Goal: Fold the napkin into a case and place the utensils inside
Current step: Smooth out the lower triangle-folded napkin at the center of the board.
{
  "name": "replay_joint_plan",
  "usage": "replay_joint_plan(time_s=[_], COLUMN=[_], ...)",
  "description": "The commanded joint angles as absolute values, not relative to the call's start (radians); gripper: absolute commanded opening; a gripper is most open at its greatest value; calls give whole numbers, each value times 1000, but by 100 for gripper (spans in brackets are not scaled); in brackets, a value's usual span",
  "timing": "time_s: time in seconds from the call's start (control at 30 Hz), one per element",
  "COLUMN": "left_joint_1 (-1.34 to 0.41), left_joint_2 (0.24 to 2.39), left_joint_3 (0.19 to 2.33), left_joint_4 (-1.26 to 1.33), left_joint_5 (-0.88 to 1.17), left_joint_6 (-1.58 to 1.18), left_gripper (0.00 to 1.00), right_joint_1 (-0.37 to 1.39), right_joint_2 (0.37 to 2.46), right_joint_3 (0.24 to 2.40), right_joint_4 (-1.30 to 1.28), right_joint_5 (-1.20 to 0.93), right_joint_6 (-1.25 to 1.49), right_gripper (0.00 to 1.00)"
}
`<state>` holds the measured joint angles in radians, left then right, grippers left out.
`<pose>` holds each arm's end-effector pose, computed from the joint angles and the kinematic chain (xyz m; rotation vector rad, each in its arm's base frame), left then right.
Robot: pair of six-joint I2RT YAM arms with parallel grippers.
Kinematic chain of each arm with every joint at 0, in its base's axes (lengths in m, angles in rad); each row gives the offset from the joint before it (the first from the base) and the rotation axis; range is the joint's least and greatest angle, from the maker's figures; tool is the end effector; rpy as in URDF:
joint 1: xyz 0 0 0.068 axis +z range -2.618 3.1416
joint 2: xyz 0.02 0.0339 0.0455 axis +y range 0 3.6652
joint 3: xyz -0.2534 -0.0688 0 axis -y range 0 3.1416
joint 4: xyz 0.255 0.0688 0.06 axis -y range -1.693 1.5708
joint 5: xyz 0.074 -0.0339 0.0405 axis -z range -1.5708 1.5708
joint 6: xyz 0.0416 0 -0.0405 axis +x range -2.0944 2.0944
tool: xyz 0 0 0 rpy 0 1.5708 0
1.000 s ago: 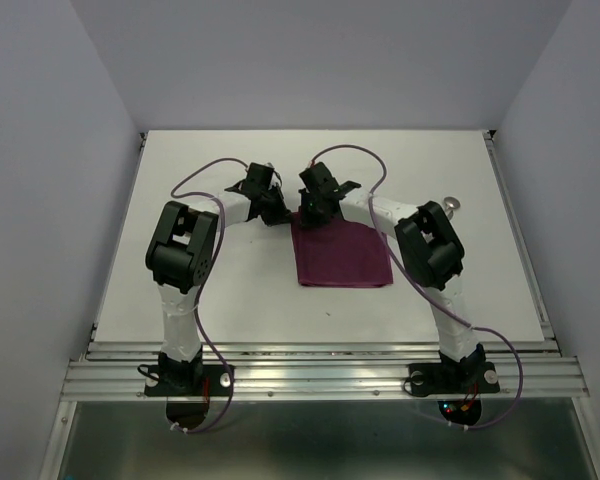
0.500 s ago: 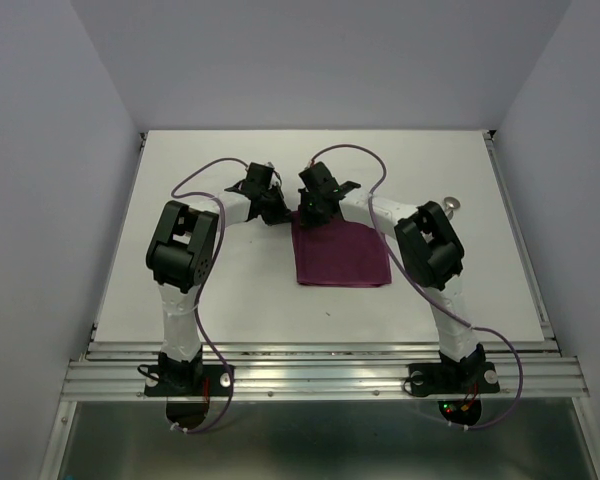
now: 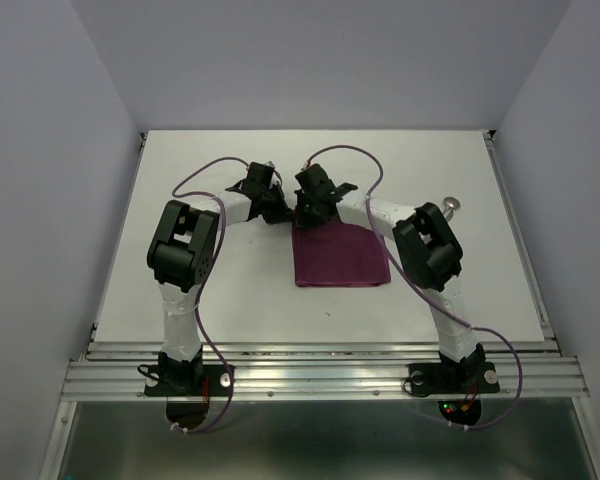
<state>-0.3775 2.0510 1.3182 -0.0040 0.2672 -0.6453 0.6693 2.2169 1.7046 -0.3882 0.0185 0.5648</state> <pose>0.4154 -0.1765 0.1356 -0.1800 2.4145 -0.8072 0.3895 0.3072 0.1525 -0.1245 2.5375 0.4928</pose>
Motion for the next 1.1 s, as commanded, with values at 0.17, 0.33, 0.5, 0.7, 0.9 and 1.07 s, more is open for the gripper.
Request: replay_joint_plan(time_s=[0.17, 0.33, 0.5, 0.7, 0.9, 1.07], left_joint_1=[-371, -371, -370, -371, -368, -367], left_joint_2=[2091, 2089, 2086, 2072, 2052, 2034], left_joint_3=[1328, 1327, 1327, 1330, 1338, 1341], left_joint_4=[-57, -60, -63, -77, -100, -113], left_joint_5=[227, 221, 222, 210, 187, 173], left_joint_6=[-627, -624, -624, -621, -614, -611], left_gripper=[0, 0, 0, 0, 0, 0], right_joint_1=[695, 695, 704, 704, 704, 704], right_joint_2=[2138, 2122, 2121, 2164, 2201, 2218], right_joint_3=[1736, 1744, 1750, 1755, 1758, 1758], right_joint_4=[-348, -348, -350, -350, -342, -337], right_joint_5=[15, 11, 9, -23, -38, -48], right_joint_6=[552, 548, 545, 546, 549, 549], right_gripper=[1, 1, 1, 1, 1, 1])
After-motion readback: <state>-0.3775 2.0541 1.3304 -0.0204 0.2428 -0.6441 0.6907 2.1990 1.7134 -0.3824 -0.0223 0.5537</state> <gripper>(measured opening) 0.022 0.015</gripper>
